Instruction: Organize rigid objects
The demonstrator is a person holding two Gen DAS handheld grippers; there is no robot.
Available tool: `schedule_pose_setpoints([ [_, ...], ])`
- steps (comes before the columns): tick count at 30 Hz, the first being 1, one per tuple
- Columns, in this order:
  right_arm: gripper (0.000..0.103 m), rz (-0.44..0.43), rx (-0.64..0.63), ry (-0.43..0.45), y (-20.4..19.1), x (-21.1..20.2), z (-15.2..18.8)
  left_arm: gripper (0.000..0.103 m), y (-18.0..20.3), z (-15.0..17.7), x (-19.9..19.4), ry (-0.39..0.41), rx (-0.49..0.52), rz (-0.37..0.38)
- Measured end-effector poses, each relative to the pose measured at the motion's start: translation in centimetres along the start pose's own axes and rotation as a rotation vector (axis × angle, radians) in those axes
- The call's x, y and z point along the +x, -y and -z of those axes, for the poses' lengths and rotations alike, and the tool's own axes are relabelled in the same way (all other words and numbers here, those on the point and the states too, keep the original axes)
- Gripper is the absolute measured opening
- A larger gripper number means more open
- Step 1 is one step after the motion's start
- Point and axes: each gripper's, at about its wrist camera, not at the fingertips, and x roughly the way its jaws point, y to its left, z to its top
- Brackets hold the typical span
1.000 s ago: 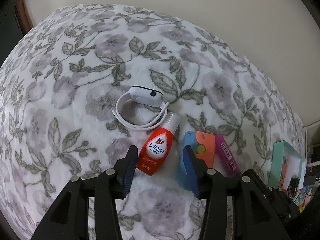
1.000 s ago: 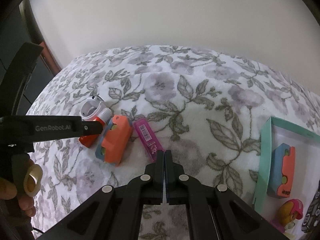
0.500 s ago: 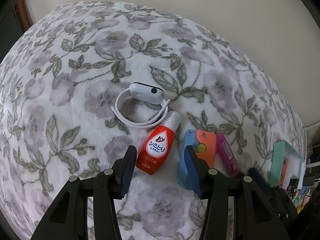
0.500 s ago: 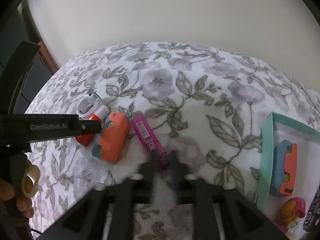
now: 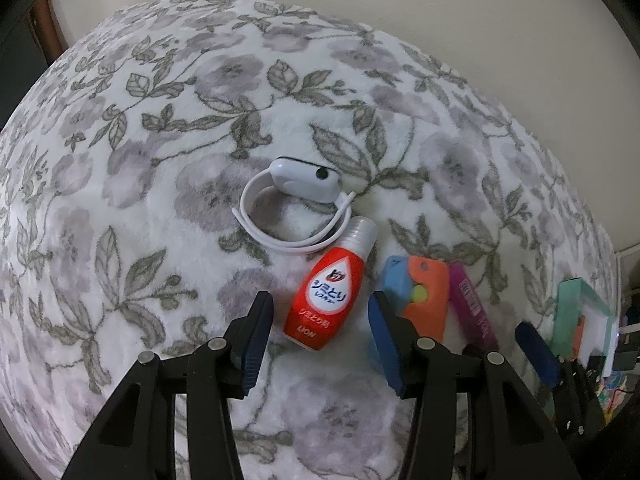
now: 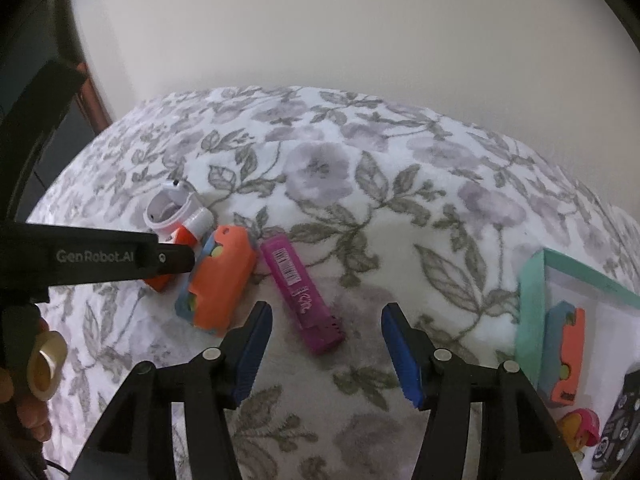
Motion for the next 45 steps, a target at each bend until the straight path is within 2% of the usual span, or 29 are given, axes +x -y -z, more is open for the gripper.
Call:
schedule_pose_setpoints([
  [8, 0.056, 0.053, -0.089, -0.004, -2.0, 1.6, 0.1, 0.051, 0.0, -0.1, 0.3, 0.023, 0.007, -0.005],
  [11, 0.048, 0.047, -0.076, -0.003, -1.9, 1.7, -0.1, 0.050, 0.1, -0.1, 0.4, 0.029, 0.009, -0.007],
  [14, 0.036, 0.035, -0.080, 0.002, -2.3, 1.7, -0.1, 0.050, 0.1, -0.1, 0.4, 0.030, 0.012, -0.010],
  [16, 0.026, 0.025, -0.084, 0.000, -2.6, 1.7, -0.1, 0.047, 0.1, -0.1, 0.3, 0.031, 0.008, -0.009],
  [17, 0.025, 0.017, -0.079, -0.003, -2.5, 1.6, -0.1, 0.042, 0.0, -0.1, 0.3, 0.032, 0.004, -0.005],
  [19, 0.023, 0.011, -0.070, -0.006, -2.4, 1.6, -0.1, 0.039, -0.1, 0.0, 0.2, 0.032, -0.001, 0.008],
  [22, 0.022, 0.000, -0.054, -0.013, -2.1, 1.4, 0.0, 0.038, -0.1, 0.1, 0.0, 0.034, -0.002, 0.009],
  [25, 0.022, -0.010, -0.039, -0.018, -1.9, 1.2, 0.0, 0.034, -0.1, 0.1, -0.3, 0.032, -0.010, 0.046],
  [32, 0.021, -0.027, -0.021, 0.014, -1.3, -0.5, -0.6, 0.032, 0.4, 0.0, -1.1, 0.051, -0.001, 0.077],
  [39, 0.021, -0.025, -0.009, 0.054, -0.5, -2.4, -1.4, 0.029, 0.8, -0.3, -3.5, 0.106, 0.010, 0.104],
  [45, 0.021, -0.030, 0.026, 0.093, 1.0, -4.3, -2.1, 0.027, 3.0, -0.2, -6.0, 0.152, 0.055, 0.172],
])
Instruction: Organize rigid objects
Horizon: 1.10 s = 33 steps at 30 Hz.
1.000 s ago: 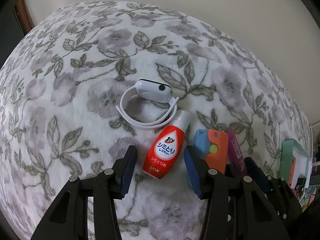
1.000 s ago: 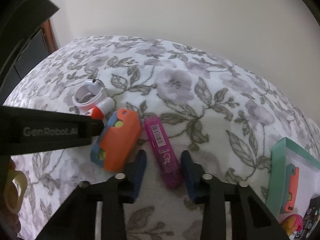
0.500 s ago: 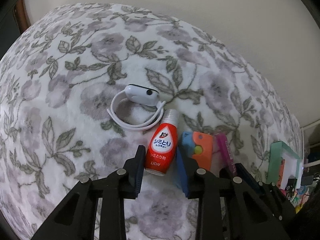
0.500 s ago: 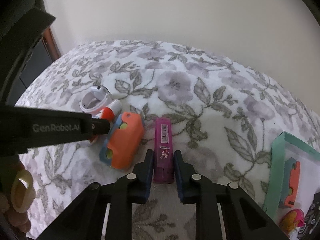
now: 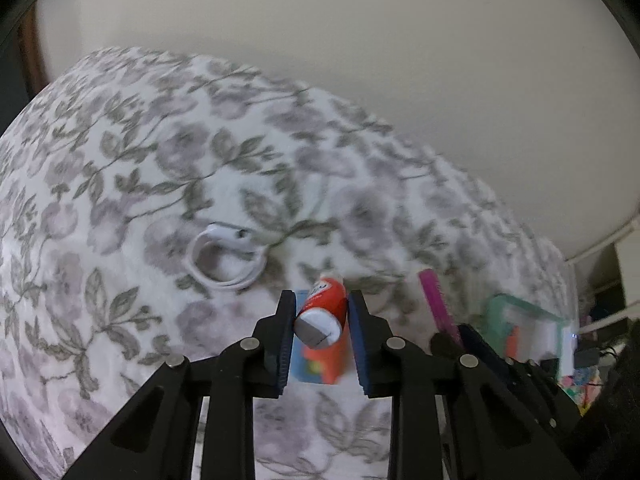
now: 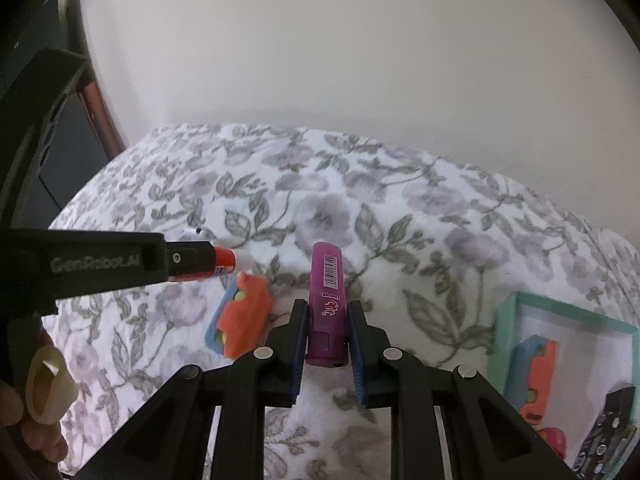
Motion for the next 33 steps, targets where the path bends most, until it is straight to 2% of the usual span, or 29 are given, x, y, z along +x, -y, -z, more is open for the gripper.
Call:
schedule_pose_setpoints([
  [4, 0.021, 0.011, 0.033, 0.027, 1.7, -1.4, -0.6, 0.023, 2.3, 0.0, -1.1, 0.018, 0.035, 0.065],
  [10, 0.021, 0.044, 0.114, 0.076, 5.9, -4.3, -0.8, 0.022, 6.2, 0.4, -3.3, 0.061, 0.115, 0.121],
  [19, 0.021, 0.139, 0.222, 0.078, 13.5, -8.5, 0.3, 0.022, 12.7, 2.8, -4.1, 0.027, 0.223, 0.283],
  [27, 0.021, 0.237, 0.285, -0.010, 18.5, -9.2, 2.2, 0.022, 18.5, 6.8, -1.4, -0.072, 0.332, 0.365],
  [33, 0.021, 0.289, 0.331, -0.089, 21.2, -8.6, 4.0, 0.022, 21.6, 9.2, -0.6, -0.080, 0.415, 0.378],
])
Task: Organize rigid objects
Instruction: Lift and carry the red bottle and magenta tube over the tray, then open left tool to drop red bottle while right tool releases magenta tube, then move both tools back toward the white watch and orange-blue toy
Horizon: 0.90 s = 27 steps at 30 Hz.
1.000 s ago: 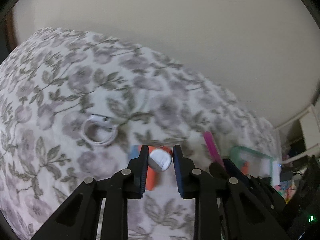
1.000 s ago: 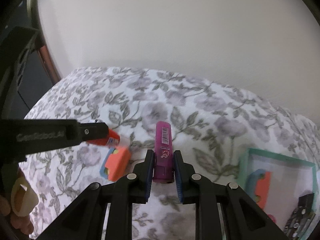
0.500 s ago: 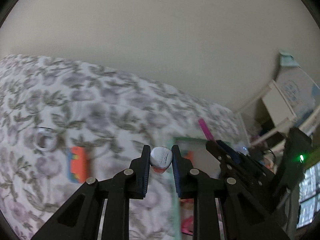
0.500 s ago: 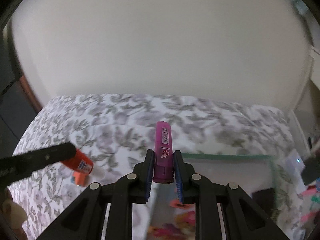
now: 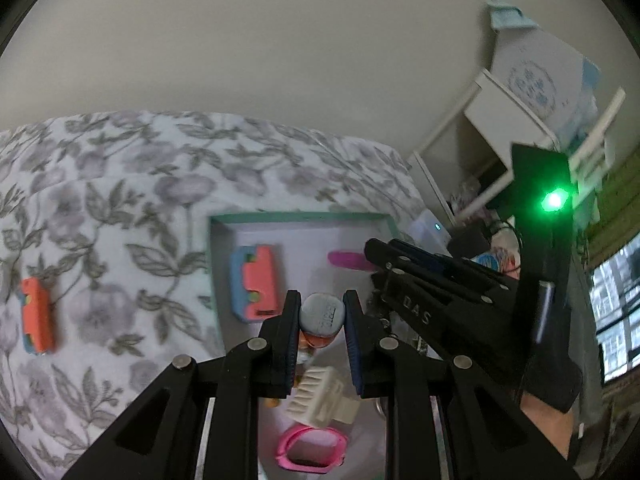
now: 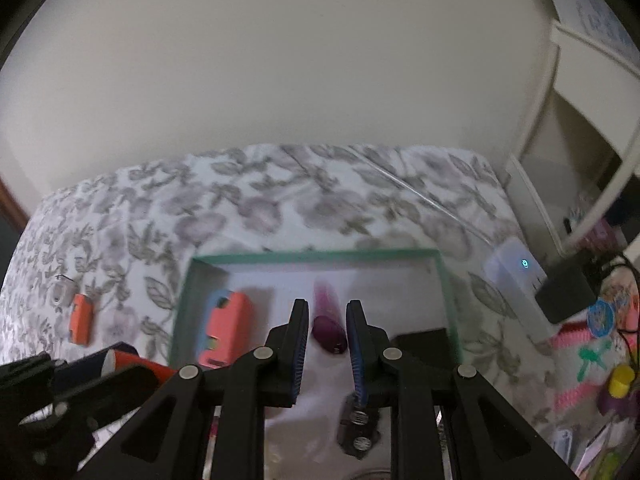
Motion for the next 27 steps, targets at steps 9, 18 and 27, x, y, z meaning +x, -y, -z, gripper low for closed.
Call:
schedule_pose_setpoints([
  [9, 0.021, 0.031, 0.076, -0.051, 2.9, 0.7, 0.5, 0.022, 0.7, 1.3, 2.9, -0.070, -0.006, 0.030],
  [18, 0.021, 0.044, 0.070, -0.067, 2.7, 1.1, 0.6, 0.042, -0.2, 1.1, 3.3, -0.081, -0.030, -0.010],
  [27, 0.025, 0.056, 0.048, -0.071, 2.1, 1.3, 0.5, 0.061, -2.5, 0.4, 2.6, -0.063, -0.079, -0.102],
])
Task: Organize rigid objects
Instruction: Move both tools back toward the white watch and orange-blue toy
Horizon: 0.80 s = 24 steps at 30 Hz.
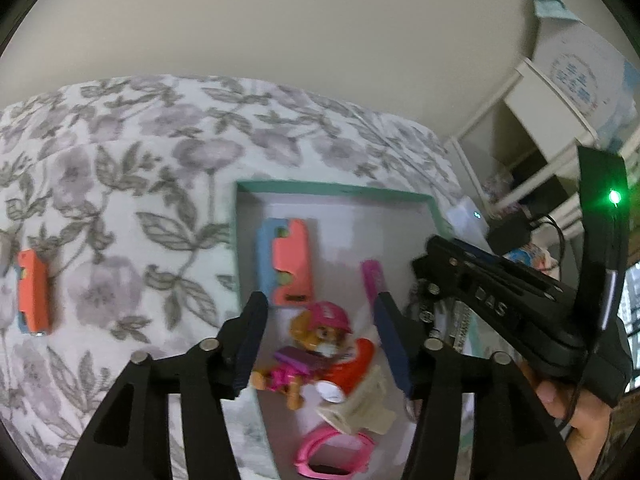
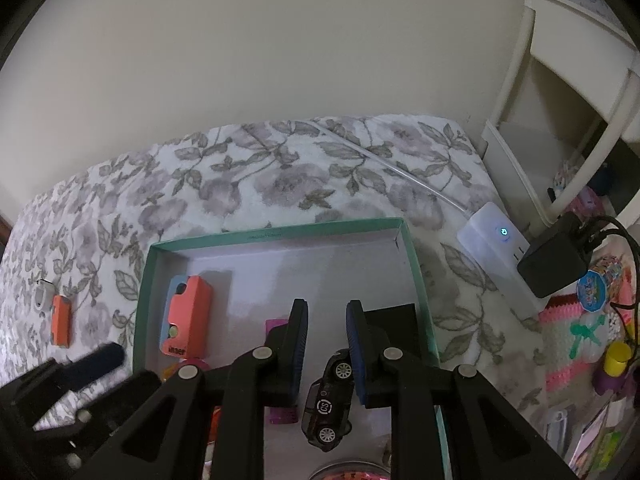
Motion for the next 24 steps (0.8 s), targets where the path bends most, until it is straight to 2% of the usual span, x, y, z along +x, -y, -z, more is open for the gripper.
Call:
schedule_pose_setpoints([
  [3, 0.048, 0.007, -0.004, 0.001, -0.1, 0.1, 0.0, 0.066, -1.0, -0.4, -0.3, 0.019, -0.015, -0.057],
  [6, 0.050, 0.007, -0.011, 0.010, -0.2, 0.0, -0.1, 0.070, -2.1, -0.7, -0.7, 0.038, -0.031, -0.121],
  [9, 0.061, 0.009, -0.013, 0.017, -0.3, -0.1, -0.1, 0.077, -3.3, -1.0, -1.0, 0.051, -0.058, -0.150],
  [12, 0.065, 0.006, -0.014, 0.023, -0.3, -0.2, -0.2, 0.082, -4.3, -1.3, -1.4, 0.067, -0.081, -0.172],
  [16, 0.081, 0.010, -0.019, 0.026, -0.5, -0.1, -0.2, 0.083, -5.7, -1.7, -2.0, 0.094, -0.101, -0.218],
  [19, 0.084, 0.010, -0.036, 0.020, -0.8, 0.1, -0.2, 0.087, -6.8, -2.0, -2.5, 0.109, -0.121, -0.247],
  [21, 0.088, 0.011, -0.046, 0.021, -1.1, 0.2, -0.2, 0.095, -7.5, -2.1, -2.7, 0.118, -0.134, -0.264],
  [24, 0.098, 0.012, -0.060, 0.027, -1.6, 0.1, -0.3, 0.095, -8.5, -2.3, -2.9, 0.130, -0.133, -0.294],
])
